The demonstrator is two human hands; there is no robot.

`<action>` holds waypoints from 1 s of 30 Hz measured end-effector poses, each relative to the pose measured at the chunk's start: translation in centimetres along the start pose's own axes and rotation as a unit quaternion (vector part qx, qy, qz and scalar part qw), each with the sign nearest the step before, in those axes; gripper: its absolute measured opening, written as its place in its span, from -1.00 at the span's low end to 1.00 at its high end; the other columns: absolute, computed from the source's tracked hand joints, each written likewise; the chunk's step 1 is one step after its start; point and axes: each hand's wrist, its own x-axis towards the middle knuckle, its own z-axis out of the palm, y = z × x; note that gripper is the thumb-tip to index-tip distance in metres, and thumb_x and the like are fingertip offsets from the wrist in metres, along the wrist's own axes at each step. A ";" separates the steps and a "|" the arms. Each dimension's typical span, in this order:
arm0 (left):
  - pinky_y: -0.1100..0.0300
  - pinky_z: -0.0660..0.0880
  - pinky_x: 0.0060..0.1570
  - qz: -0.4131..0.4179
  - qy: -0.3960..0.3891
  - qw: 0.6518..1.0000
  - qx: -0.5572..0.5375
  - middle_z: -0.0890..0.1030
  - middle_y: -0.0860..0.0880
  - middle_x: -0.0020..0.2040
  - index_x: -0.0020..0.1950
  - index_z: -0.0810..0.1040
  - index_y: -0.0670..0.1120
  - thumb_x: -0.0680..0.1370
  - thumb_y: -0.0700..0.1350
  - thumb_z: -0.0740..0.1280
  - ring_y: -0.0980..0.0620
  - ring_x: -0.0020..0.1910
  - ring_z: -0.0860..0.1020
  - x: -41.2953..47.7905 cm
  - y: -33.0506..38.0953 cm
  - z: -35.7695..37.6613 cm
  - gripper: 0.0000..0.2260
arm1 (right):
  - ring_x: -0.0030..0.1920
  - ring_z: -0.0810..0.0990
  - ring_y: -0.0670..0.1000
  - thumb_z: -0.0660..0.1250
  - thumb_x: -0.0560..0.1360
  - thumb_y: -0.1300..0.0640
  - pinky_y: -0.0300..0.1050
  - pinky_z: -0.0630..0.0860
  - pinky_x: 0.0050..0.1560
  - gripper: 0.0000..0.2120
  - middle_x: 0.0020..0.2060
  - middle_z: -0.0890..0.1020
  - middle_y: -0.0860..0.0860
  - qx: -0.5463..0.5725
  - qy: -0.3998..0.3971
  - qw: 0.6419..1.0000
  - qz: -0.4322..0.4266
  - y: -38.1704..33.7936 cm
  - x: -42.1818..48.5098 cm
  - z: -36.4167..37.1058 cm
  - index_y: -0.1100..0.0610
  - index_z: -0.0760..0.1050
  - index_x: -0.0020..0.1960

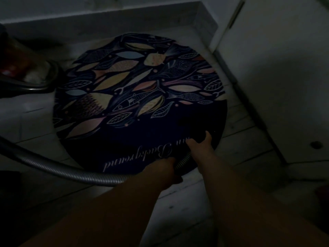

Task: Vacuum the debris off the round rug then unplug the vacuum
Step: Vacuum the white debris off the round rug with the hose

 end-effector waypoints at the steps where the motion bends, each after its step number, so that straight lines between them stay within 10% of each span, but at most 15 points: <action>1: 0.14 0.43 0.21 0.008 -0.002 1.000 0.007 0.42 -0.10 0.35 0.46 0.23 -0.07 0.51 0.06 0.36 -0.05 0.27 0.42 0.3 0.6 0.5 -0.41 | 0.23 0.40 0.14 0.30 0.60 0.12 -0.03 0.41 0.11 -0.22 0.49 0.27 0.13 0.004 0.013 1.000 -0.002 0.5 0.2 -0.8 -0.07 -0.16 0.60; 19: 0.11 0.45 0.04 0.101 0.001 0.985 0.137 0.50 -0.07 0.23 0.33 0.35 -0.08 0.50 0.10 0.34 -0.04 0.17 0.50 3.3 5.3 5.7 -0.52 | 0.06 0.42 0.12 0.34 0.56 0.13 0.05 0.47 0.08 -0.22 0.39 0.37 0.17 0.071 0.178 0.981 0.022 6.1 1.1 -7.8 0.00 -0.07 0.60; 30: 0.06 0.49 0.10 0.079 -0.001 0.992 0.094 0.49 -0.10 0.23 0.35 0.32 -0.09 0.51 0.07 0.34 -0.06 0.16 0.49 1.6 2.1 3.9 -0.51 | 0.16 0.49 0.19 0.39 0.51 0.15 0.13 0.54 0.14 -0.24 0.35 0.41 0.15 0.080 0.128 0.988 0.029 5.0 0.0 -4.6 -0.02 0.01 0.55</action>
